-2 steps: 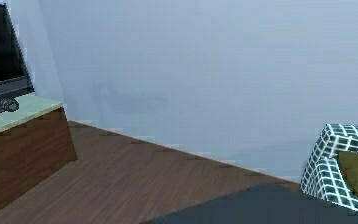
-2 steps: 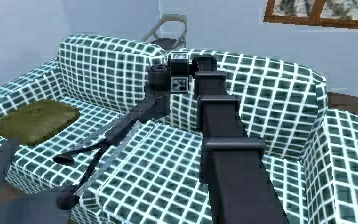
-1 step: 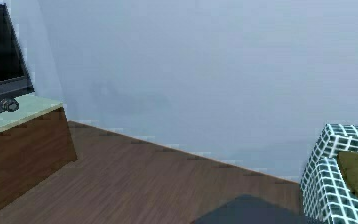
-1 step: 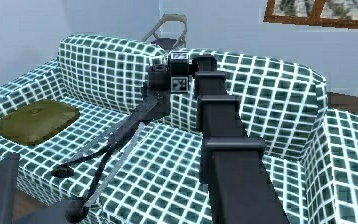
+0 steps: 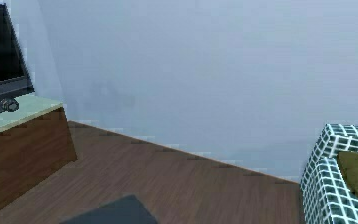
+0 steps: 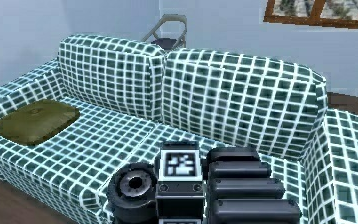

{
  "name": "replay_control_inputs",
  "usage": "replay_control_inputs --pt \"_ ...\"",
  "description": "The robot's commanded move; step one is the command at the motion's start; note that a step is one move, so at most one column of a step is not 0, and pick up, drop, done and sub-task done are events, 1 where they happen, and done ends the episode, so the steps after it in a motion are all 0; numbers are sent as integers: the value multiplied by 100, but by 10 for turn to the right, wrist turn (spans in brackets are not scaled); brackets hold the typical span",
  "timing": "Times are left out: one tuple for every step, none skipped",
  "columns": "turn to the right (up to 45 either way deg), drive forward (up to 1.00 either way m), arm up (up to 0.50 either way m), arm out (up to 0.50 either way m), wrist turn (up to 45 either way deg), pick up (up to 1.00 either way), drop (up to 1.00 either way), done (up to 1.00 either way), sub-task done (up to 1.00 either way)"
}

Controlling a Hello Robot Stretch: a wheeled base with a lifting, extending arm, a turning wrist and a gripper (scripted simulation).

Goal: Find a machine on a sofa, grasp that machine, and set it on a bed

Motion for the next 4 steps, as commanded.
replay_control_inputs --pt "-450 0 0 0 0 0 0 0 0" --pt "-180 0 0 0 0 0 0 0 0" --pt "0 10 0 0 0 0 0 0 0" --pt "-450 0 0 0 0 0 0 0 0"
